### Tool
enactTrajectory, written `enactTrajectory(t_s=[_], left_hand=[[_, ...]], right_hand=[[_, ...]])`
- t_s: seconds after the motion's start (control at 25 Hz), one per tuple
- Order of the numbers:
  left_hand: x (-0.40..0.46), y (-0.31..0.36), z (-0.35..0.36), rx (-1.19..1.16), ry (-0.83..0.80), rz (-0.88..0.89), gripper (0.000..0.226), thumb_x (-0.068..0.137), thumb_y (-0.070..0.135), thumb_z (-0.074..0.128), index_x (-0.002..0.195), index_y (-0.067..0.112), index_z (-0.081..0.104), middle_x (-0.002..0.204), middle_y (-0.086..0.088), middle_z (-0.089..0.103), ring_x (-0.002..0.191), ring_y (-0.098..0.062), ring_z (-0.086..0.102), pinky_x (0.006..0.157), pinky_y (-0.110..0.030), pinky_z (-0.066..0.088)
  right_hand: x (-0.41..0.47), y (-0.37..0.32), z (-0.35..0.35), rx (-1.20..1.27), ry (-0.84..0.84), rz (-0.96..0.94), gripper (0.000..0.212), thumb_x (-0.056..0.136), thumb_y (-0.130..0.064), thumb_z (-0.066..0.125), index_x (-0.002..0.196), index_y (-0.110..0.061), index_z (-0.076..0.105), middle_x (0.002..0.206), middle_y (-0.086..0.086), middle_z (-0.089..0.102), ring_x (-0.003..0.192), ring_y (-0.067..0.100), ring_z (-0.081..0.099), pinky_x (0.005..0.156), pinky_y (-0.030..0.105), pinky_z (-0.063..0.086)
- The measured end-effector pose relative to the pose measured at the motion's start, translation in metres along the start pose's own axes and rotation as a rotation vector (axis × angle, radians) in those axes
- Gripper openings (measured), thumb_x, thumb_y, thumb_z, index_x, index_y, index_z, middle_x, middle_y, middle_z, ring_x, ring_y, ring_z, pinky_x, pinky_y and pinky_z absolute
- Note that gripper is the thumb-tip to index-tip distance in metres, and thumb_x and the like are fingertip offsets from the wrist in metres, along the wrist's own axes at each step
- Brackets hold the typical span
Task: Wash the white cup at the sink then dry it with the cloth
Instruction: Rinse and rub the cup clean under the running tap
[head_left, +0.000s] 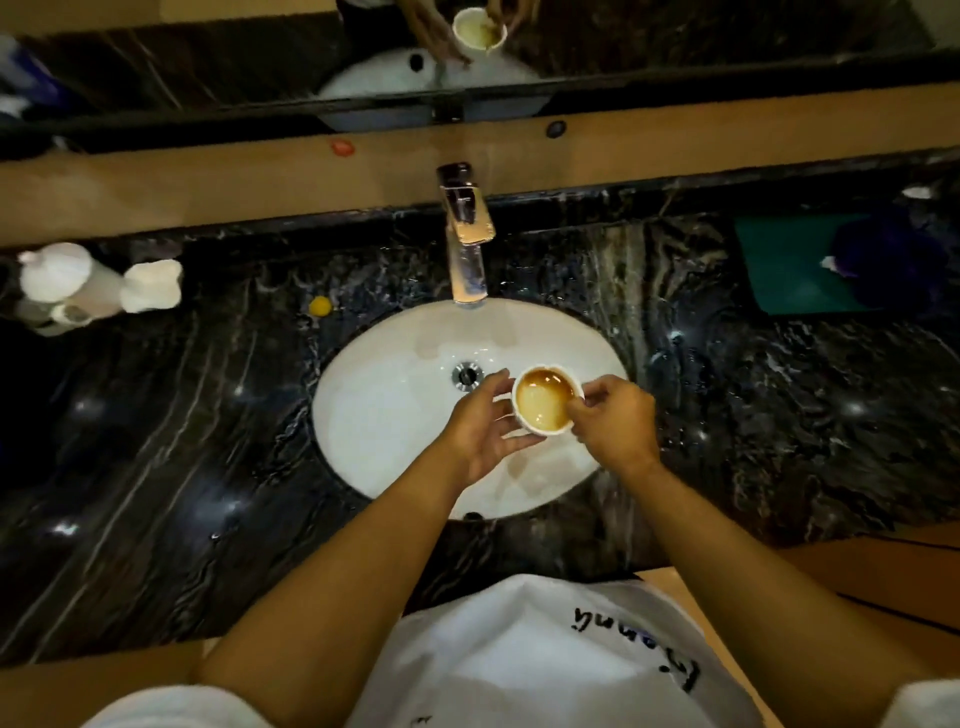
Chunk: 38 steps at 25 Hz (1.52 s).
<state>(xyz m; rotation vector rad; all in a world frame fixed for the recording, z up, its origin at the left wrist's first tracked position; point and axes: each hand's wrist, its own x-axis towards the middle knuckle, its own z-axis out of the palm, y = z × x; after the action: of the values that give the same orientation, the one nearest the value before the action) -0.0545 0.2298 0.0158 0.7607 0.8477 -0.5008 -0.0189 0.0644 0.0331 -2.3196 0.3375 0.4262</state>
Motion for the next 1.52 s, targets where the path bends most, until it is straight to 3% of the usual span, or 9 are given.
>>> enactTrajectory(t_s=[0.12, 0.32, 0.44, 0.56, 0.68, 0.84, 1.04, 1.24, 1.52], left_hand=[[-0.002, 0.012, -0.022, -0.144, -0.011, -0.005, 0.029, 0.102, 0.040, 0.055, 0.117, 0.016, 0.064, 0.117, -0.017, 0.072, 0.104, -0.034, 0.070, 0.089, -0.057, 0.059], [0.003, 0.029, -0.052, -0.308, 0.011, 0.033, 0.054, 0.103, 0.035, 0.048, 0.150, 0.009, 0.050, 0.146, -0.024, 0.059, 0.130, -0.040, 0.059, 0.103, -0.062, 0.050], [0.011, 0.038, -0.060, -0.384, 0.032, 0.026, 0.057, 0.103, 0.036, 0.046, 0.151, 0.006, 0.047, 0.147, -0.025, 0.057, 0.137, -0.041, 0.054, 0.107, -0.064, 0.045], [0.023, 0.050, -0.058, -0.423, 0.065, 0.046, 0.053, 0.102, 0.037, 0.048, 0.147, 0.009, 0.051, 0.145, -0.026, 0.058, 0.135, -0.044, 0.055, 0.105, -0.064, 0.046], [0.039, 0.060, -0.053, -0.441, 0.082, 0.065, 0.040, 0.102, 0.035, 0.049, 0.130, 0.011, 0.063, 0.133, -0.023, 0.067, 0.126, -0.044, 0.061, 0.105, -0.064, 0.048], [0.056, 0.076, -0.041, -0.364, 0.085, 0.068, 0.041, 0.104, 0.036, 0.044, 0.126, 0.009, 0.064, 0.125, -0.021, 0.072, 0.115, -0.038, 0.065, 0.105, -0.064, 0.048], [0.068, 0.093, -0.030, -0.288, 0.051, 0.048, 0.058, 0.102, 0.042, 0.039, 0.147, 0.009, 0.053, 0.135, -0.021, 0.065, 0.115, -0.043, 0.058, 0.063, -0.042, 0.061], [0.076, 0.094, -0.031, -0.306, 0.055, 0.047, 0.057, 0.101, 0.042, 0.045, 0.146, 0.008, 0.054, 0.141, -0.021, 0.064, 0.111, -0.039, 0.063, 0.115, -0.059, 0.040], [0.080, 0.093, -0.034, -0.330, 0.040, 0.063, 0.057, 0.098, 0.044, 0.050, 0.145, 0.012, 0.056, 0.138, -0.019, 0.066, 0.114, -0.038, 0.064, 0.117, -0.060, 0.036]], right_hand=[[-0.009, -0.023, 0.031, 0.012, -0.061, -0.054, 0.019, 0.076, -0.018, 0.077, 0.073, -0.028, 0.061, 0.069, -0.003, 0.071, 0.062, 0.019, 0.072, 0.067, 0.042, 0.064], [-0.002, -0.050, 0.055, 0.005, -0.189, -0.146, 0.010, 0.086, -0.020, 0.069, 0.094, -0.016, 0.073, 0.087, 0.004, 0.077, 0.075, 0.021, 0.072, 0.075, 0.037, 0.061], [0.016, -0.078, 0.047, -0.011, 0.027, -0.420, 0.019, 0.095, -0.024, 0.060, 0.107, -0.013, 0.071, 0.106, 0.003, 0.066, 0.091, 0.021, 0.066, 0.081, 0.034, 0.054], [0.050, -0.126, 0.034, -0.017, 0.185, -0.611, 0.044, 0.095, -0.040, 0.055, 0.135, -0.021, 0.056, 0.121, 0.008, 0.051, 0.102, 0.019, 0.057, 0.083, 0.033, 0.050], [0.081, -0.173, 0.034, -0.313, 0.033, -0.570, 0.068, 0.093, -0.070, 0.037, 0.154, -0.041, 0.023, 0.123, 0.014, 0.054, 0.092, 0.029, 0.061, 0.078, 0.040, 0.054], [0.099, -0.200, 0.048, -0.561, -0.047, -0.586, 0.078, 0.097, -0.059, 0.042, 0.162, -0.030, 0.009, 0.120, 0.021, 0.063, 0.094, 0.038, 0.064, 0.068, 0.039, 0.045], [0.104, -0.209, 0.044, -0.615, -0.047, -0.613, 0.078, 0.097, -0.042, 0.049, 0.163, -0.024, 0.011, 0.103, 0.022, 0.070, 0.077, 0.036, 0.056, 0.062, 0.039, 0.038], [0.108, -0.217, 0.041, -0.613, -0.102, -0.630, 0.078, 0.096, -0.041, 0.048, 0.162, -0.021, 0.013, 0.107, 0.022, 0.069, 0.081, 0.036, 0.056, 0.063, 0.039, 0.040], [0.111, -0.220, 0.039, -0.625, -0.120, -0.638, 0.078, 0.094, -0.040, 0.048, 0.162, -0.018, 0.015, 0.109, 0.024, 0.068, 0.094, 0.044, 0.063, 0.066, 0.039, 0.043]])
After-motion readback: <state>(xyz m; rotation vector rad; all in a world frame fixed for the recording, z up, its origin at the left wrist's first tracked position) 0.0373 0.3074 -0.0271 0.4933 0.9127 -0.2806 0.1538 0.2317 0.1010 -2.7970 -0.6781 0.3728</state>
